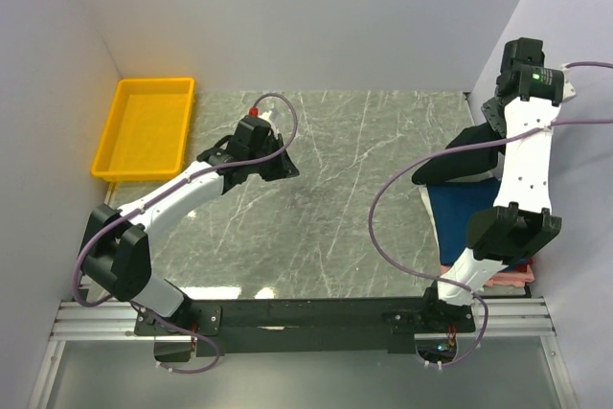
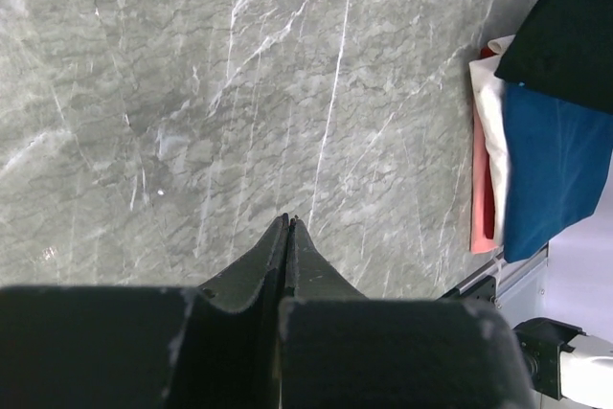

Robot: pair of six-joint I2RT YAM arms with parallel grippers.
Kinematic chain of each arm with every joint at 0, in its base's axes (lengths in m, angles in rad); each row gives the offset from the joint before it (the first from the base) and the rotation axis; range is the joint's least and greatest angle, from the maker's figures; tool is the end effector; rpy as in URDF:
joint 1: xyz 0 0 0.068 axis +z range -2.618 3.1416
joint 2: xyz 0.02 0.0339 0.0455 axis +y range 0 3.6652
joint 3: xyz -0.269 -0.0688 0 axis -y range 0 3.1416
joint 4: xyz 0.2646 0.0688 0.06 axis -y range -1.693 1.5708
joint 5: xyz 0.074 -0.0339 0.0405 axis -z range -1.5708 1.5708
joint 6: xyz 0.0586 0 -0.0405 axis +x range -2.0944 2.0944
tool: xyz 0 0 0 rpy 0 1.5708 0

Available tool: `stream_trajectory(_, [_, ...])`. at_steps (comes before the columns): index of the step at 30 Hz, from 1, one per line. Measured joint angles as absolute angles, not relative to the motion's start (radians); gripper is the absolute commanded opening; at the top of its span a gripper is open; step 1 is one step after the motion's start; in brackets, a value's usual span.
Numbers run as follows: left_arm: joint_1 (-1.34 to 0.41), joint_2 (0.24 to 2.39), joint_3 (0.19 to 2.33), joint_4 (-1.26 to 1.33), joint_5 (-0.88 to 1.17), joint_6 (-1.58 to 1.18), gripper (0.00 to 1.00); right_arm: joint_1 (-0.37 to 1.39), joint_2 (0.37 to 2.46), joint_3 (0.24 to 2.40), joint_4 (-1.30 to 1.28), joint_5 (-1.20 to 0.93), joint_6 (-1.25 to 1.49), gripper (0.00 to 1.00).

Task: Fold and stack the t-shirts
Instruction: Neatly place the folded tshirt to the corner

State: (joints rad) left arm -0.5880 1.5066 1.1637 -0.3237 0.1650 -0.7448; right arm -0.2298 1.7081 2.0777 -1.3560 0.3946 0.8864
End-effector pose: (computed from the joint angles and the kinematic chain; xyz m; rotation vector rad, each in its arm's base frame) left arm 0.3073 -0.2164 0.2680 -0.0913 2.3841 -0.8706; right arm 0.3381 -0.1022 0.4247 1.4274 2.0072 -0.2268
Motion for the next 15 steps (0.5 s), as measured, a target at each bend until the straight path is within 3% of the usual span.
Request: stream_trajectory(15, [-0.588,1.512,1.173,-0.327,0.165,-0.745,0.04,-0.249,1.542,2.033,-1.359,0.395,0.865,0.00])
